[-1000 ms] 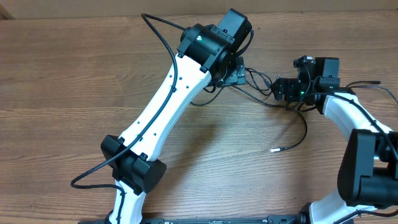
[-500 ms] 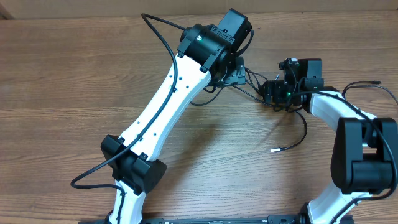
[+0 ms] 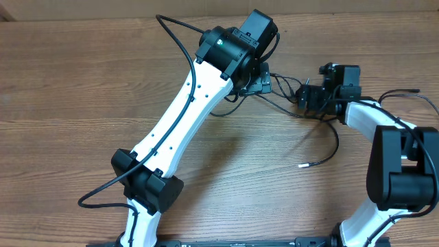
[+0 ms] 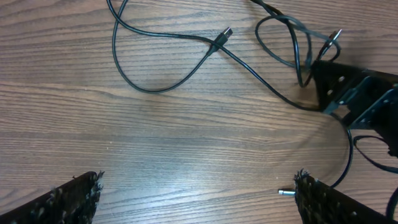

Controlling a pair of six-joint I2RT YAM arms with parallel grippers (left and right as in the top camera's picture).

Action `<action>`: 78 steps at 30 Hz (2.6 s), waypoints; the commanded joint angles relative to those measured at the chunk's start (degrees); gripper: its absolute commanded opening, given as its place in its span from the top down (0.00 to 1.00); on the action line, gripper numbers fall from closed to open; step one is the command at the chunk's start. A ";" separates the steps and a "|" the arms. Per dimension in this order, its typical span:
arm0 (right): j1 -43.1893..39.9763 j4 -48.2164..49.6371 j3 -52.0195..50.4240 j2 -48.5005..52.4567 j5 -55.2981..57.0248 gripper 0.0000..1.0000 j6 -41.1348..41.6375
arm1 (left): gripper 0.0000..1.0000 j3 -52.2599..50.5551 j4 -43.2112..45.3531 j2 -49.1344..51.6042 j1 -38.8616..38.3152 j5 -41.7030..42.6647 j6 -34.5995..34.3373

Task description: Untangle cables

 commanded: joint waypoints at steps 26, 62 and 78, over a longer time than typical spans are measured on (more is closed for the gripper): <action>-0.59 -2.45 0.07 0.72 6.91 0.66 2.73 | 0.00 0.31 0.09 0.74 -0.28 0.04 0.09; -0.37 -3.74 0.17 -10.43 -11.74 0.00 -24.79 | 0.00 0.31 0.07 0.74 -0.28 0.04 0.09; -0.37 10.40 0.17 -1.38 -20.26 0.49 -27.56 | 0.00 0.31 0.07 0.74 -0.28 0.04 0.09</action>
